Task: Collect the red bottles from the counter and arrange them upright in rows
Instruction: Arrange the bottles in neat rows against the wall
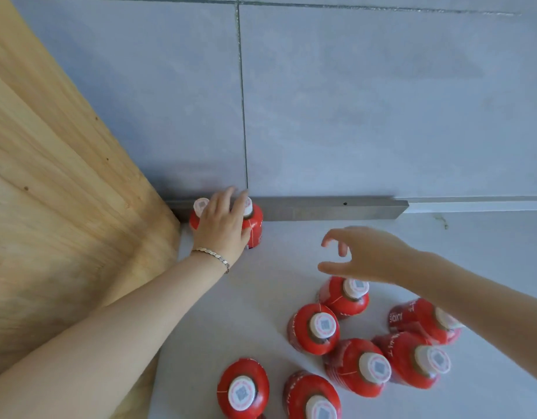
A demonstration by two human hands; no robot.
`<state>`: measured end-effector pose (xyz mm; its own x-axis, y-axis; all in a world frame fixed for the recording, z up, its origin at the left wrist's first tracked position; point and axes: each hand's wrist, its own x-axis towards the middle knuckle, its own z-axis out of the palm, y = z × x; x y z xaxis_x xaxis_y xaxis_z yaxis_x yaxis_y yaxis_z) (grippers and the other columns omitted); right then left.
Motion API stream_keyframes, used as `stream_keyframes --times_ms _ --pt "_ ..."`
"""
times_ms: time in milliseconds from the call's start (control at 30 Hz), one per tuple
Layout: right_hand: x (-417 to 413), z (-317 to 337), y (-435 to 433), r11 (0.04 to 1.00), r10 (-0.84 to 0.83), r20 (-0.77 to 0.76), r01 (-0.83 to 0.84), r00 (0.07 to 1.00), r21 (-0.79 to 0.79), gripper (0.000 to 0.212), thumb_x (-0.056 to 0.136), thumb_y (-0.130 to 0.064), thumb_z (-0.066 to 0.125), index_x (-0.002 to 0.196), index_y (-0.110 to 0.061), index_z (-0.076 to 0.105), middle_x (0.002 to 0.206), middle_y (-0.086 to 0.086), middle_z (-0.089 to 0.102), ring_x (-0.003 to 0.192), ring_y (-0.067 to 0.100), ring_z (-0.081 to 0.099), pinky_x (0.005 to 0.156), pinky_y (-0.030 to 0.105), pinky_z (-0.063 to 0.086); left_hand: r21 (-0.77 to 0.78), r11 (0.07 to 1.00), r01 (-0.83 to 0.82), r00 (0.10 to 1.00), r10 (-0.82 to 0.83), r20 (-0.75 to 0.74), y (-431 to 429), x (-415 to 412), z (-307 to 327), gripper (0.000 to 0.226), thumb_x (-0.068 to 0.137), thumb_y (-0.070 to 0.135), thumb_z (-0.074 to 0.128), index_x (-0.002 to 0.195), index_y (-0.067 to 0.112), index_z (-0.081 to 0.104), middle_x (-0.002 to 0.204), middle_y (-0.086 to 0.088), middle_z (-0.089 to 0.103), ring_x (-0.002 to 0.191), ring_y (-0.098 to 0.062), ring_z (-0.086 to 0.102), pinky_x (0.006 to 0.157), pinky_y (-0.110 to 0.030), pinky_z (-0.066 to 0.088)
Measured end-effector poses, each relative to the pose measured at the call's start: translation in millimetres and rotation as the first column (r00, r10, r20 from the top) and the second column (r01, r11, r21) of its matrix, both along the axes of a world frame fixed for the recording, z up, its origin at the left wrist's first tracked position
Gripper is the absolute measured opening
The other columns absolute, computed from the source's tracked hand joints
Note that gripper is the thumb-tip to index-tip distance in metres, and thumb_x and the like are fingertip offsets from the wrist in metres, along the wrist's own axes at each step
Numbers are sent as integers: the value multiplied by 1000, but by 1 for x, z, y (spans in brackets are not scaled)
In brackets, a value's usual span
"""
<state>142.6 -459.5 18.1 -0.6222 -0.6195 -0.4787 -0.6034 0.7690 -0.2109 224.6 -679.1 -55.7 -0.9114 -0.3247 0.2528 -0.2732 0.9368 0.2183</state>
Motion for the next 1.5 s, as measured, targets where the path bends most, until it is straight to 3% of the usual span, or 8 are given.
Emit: stream_keyframes --times_ms 167,400,700,833,967,1133,1367,1500 --pt "27 -11 33 958 133 -32 -121 991 259 52 89 -46 50 133 -23 34 119 5 60 107 25 59 86 32 46 263 948 -177 956 102 274 11 -23 17 59 86 23 65 136 10 36 135 -14 49 124 -34 46 100 -41 42" --pt "12 -35 4 937 -319 72 326 945 -123 39 87 -39 57 119 -17 51 113 10 66 100 28 63 77 29 47 260 946 -195 944 108 313 6 -24 9 47 83 25 68 123 14 45 126 -12 55 114 -33 54 87 -44 50" --pt "-12 -54 -84 806 -385 202 435 900 -400 36 91 -22 52 125 -9 48 109 15 63 83 24 53 68 30 41 297 926 -235 942 142 305 9 -24 6 47 84 22 66 125 18 43 124 -12 54 115 -34 53 86 -42 50" --pt "-3 -39 -68 792 -295 282 399 913 -462 54 90 -17 56 139 -11 35 106 7 61 105 26 59 81 28 42 292 928 -230 942 138 304 9 -23 6 46 85 22 65 124 17 43 123 -13 54 113 -35 54 83 -42 50" --pt "31 -16 -30 990 -9 134 28 991 -138 58 83 -48 61 131 -22 41 99 3 64 93 23 61 76 27 41 291 927 -236 944 148 296 11 -22 5 45 86 22 62 126 17 42 125 -13 52 114 -35 52 83 -42 49" --pt "73 -17 6 978 171 135 -185 976 98 50 83 -49 58 122 -22 42 111 7 61 94 24 56 78 33 45 279 929 -245 943 161 290 13 -22 4 44 87 22 60 127 17 42 123 -13 52 112 -35 53 77 -42 48" --pt "20 -44 7 857 -438 260 488 860 -169 28 83 -29 58 107 -15 55 92 7 57 71 24 57 60 25 48 300 927 -227 954 149 262 12 -21 1 50 85 23 63 130 19 41 128 -11 54 118 -33 52 86 -42 50" --pt "-24 -54 -19 736 -566 151 580 810 -350 23 85 -31 55 99 -12 52 91 9 57 78 28 53 62 28 42 284 932 -225 953 150 262 12 -21 1 56 85 24 65 135 21 39 132 -9 54 121 -31 51 89 -42 51"
